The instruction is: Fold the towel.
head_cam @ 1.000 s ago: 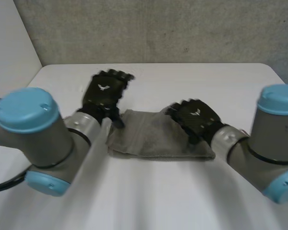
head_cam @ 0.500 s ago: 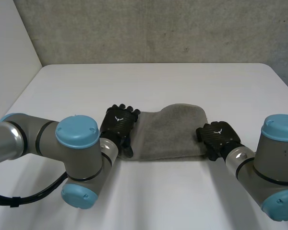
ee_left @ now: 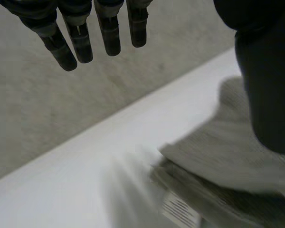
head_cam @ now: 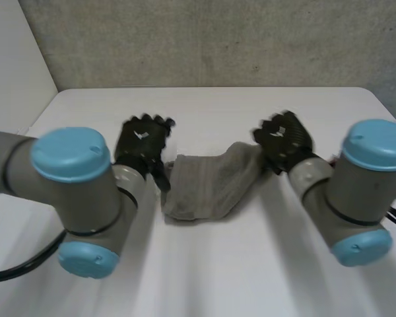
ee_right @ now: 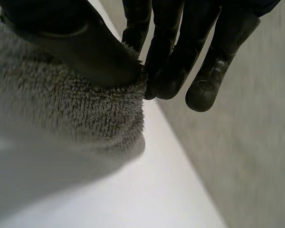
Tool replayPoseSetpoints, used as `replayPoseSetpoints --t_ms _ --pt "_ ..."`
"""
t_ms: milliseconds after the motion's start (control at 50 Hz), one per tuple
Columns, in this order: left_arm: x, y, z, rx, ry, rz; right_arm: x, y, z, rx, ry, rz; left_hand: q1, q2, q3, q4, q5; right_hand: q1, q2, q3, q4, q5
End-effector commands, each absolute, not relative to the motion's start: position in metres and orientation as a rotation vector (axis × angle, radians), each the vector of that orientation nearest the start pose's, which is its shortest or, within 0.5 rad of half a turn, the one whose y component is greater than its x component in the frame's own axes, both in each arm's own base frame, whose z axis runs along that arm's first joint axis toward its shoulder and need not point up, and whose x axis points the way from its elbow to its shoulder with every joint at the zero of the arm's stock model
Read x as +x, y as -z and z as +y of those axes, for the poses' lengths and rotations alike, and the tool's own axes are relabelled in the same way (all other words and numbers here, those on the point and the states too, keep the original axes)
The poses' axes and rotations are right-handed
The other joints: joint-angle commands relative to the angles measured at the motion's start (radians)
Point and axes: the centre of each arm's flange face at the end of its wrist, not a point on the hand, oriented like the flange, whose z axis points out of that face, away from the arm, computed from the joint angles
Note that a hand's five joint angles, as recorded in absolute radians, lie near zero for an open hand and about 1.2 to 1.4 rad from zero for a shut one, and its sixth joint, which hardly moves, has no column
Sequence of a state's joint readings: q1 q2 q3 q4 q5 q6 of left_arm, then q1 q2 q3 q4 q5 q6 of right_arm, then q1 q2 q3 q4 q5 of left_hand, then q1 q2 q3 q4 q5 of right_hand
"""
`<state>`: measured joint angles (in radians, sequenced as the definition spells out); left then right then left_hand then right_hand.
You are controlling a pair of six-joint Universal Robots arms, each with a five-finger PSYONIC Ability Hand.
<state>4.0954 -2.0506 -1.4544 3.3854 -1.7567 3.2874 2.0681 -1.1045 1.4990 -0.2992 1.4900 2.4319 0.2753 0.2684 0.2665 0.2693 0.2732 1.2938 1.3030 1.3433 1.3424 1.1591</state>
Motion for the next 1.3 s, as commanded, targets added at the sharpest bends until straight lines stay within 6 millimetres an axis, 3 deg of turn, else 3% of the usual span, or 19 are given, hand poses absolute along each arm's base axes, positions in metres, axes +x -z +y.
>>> replayPoseSetpoints --t_ms 20,120,240,280,300,320,340,400,480,580,740,780,940,1060,1120,1180,1220,1260,1300 --pt "-0.282 -0.238 -0.278 0.505 2.282 2.273 0.379 -0.188 -0.236 -1.640 2.082 1.499 -0.044 -0.037 -0.035 -0.038 -0.217 0.102 0.093 0.053 0.054 0.063" --pt "-0.273 -0.243 -0.283 0.467 2.285 2.257 0.413 -0.149 -0.196 -1.781 1.847 1.227 -0.044 -0.037 -0.035 -0.038 -0.217 0.102 0.093 0.053 0.054 0.063" --pt "-0.272 -0.236 -0.278 0.491 2.260 2.280 0.412 -0.132 -0.193 -1.804 1.749 1.320 -0.044 -0.037 -0.035 -0.038 -0.217 0.102 0.093 0.053 0.054 0.063" --pt "-0.272 -0.234 -0.278 0.493 2.254 2.284 0.410 -0.132 -0.194 -1.794 1.739 1.350 -0.044 -0.037 -0.035 -0.038 -0.217 -0.096 -0.105 -0.146 -0.145 -0.136" --pt "-0.272 -0.234 -0.278 0.492 2.258 2.282 0.407 -0.134 -0.196 -1.766 1.737 1.383 -0.044 -0.037 -0.035 -0.038 -0.217 -0.538 -0.547 -0.587 -0.587 -0.578" --pt "-0.272 -0.234 -0.278 0.492 2.258 2.282 0.407 -0.134 -0.196 -1.766 1.737 1.383 -0.044 -0.037 -0.035 -0.038 -0.217 -0.542 -0.551 -0.592 -0.591 -0.582" --pt "-0.272 -0.235 -0.279 0.490 2.264 2.277 0.405 -0.140 -0.199 -1.713 1.741 1.426 -0.047 -0.040 -0.038 -0.041 -0.220 -0.894 -0.903 -0.944 -0.943 -0.934" --pt "-0.274 -0.236 -0.280 0.486 2.279 2.269 0.398 -0.171 -0.200 -1.545 1.764 1.499 -0.047 -0.040 -0.038 -0.041 -0.220 -1.119 -1.128 -1.169 -1.168 -1.159" --pt "-0.280 -0.238 -0.280 0.489 2.317 2.258 0.379 -0.204 -0.210 -1.247 1.739 1.614 -0.050 -0.043 -0.041 -0.044 -0.223 -1.119 -1.128 -1.169 -1.168 -1.159" --pt "-0.290 -0.238 -0.277 0.515 2.372 2.265 0.358 -0.211 -0.232 -1.020 1.687 1.731 -0.059 -0.052 -0.050 -0.053 -0.231 -1.119 -1.128 -1.169 -1.168 -1.159" --pt "-0.324 -0.198 -0.258 0.756 2.328 2.416 0.339 -0.198 -0.251 -0.857 1.576 1.895 -0.074 -0.067 -0.065 -0.068 -0.246 -1.119 -1.128 -1.169 -1.168 -1.159" --pt "-0.330 -0.172 -0.255 0.814 2.245 2.479 0.339 -0.182 -0.256 -0.854 1.545 1.943 -0.074 -0.067 -0.065 -0.068 -0.246 -1.119 -1.128 -1.169 -1.168 -1.159" --pt "-0.334 -0.125 -0.257 0.866 2.068 2.572 0.342 -0.143 -0.268 -0.870 1.487 2.052 -0.068 -0.061 -0.059 -0.062 -0.240 -1.119 -1.128 -1.169 -1.168 -1.159" --pt "-0.333 -0.117 -0.256 0.880 2.009 2.601 0.341 -0.129 -0.271 -0.955 1.488 2.111 -0.065 -0.058 -0.056 -0.059 -0.237 -1.119 -1.128 -1.169 -1.168 -1.159" --pt "-0.332 -0.121 -0.256 0.879 2.004 2.603 0.343 -0.136 -0.271 -1.021 1.548 2.109 -0.062 -0.055 -0.053 -0.056 -0.234 -1.119 -1.128 -1.169 -1.168 -1.159" --pt "-0.330 -0.136 -0.256 0.868 2.033 2.588 0.341 -0.165 -0.273 -1.035 1.655 2.060 -0.065 -0.058 -0.056 -0.059 -0.237 -1.119 -1.128 -1.169 -1.168 -1.159" --pt "-0.330 -0.152 -0.256 0.855 2.080 2.563 0.338 -0.187 -0.274 -1.010 1.721 2.021 -0.065 -0.058 -0.056 -0.059 -0.237 -1.119 -1.128 -1.169 -1.168 -1.159" --pt "-0.325 -0.188 -0.256 0.814 2.187 2.499 0.332 -0.228 -0.271 -0.965 1.834 1.942 -0.068 -0.061 -0.059 -0.062 -0.240 -1.119 -1.128 -1.169 -1.168 -1.159" --pt "-0.323 -0.204 -0.255 0.794 2.242 2.467 0.326 -0.244 -0.271 -0.931 1.877 1.922 -0.068 -0.061 -0.059 -0.062 -0.240 -1.119 -1.128 -1.169 -1.168 -1.159"
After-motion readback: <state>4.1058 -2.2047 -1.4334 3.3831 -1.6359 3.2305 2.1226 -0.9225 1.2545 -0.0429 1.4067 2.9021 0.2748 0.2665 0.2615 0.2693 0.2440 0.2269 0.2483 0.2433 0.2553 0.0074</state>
